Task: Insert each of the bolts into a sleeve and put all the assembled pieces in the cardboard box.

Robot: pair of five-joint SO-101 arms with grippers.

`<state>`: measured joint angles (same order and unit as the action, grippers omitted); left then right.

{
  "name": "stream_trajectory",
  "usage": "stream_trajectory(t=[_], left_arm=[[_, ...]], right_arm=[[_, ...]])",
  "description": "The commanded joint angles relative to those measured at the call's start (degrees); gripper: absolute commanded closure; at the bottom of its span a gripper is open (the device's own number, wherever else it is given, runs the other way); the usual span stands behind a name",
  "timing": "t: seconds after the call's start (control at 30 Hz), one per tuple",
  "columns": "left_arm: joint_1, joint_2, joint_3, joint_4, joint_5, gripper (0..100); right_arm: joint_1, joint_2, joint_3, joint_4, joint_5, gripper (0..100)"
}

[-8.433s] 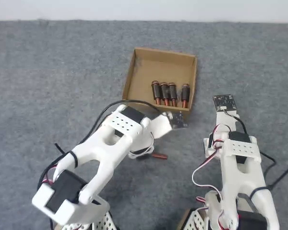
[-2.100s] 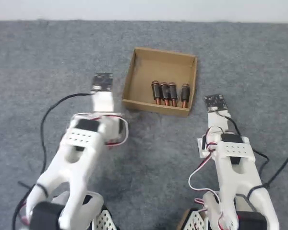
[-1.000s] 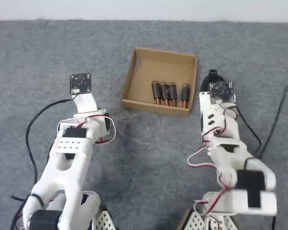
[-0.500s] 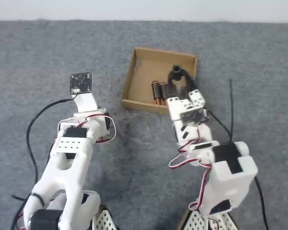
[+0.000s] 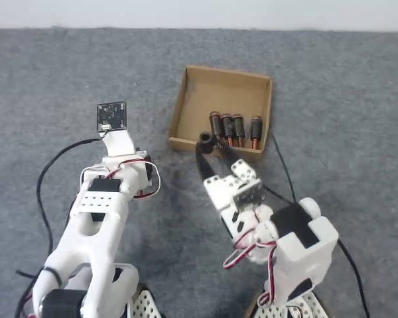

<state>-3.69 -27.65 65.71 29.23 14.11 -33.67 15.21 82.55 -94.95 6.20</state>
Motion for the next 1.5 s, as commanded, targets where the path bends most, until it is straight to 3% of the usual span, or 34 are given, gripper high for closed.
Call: stream_trajectory(t=[0.0, 0.47, 0.8, 1.03, 1.23, 1.47], left_arm=[[-0.44, -2.9, -1.01, -1.67, -0.53, 99], [0.0, -3.43, -1.54, -2.11, -0.53, 99], [0.09, -3.43, -1.63, -24.18, -0.53, 99], [0.26, -3.43, -1.63, -32.62, -0.53, 99], [5.89, -6.07, -1.45, -35.08, -0.7, 99], [15.74, -19.52, 4.09, -34.99, -0.79, 99]], right_arm=[[-2.77, -1.27, 3.6, -3.82, -0.7, 99.1], [-4.79, -1.27, 11.25, -5.85, -0.79, 99.1], [-4.79, -0.75, 11.16, -5.76, -0.62, 99.1], [-4.79, -0.75, 11.16, -5.76, -0.62, 99.1], [-4.79, -0.84, 11.16, -5.76, -0.7, 99.1], [-4.79, -1.1, 11.16, -5.76, -0.62, 99.1]])
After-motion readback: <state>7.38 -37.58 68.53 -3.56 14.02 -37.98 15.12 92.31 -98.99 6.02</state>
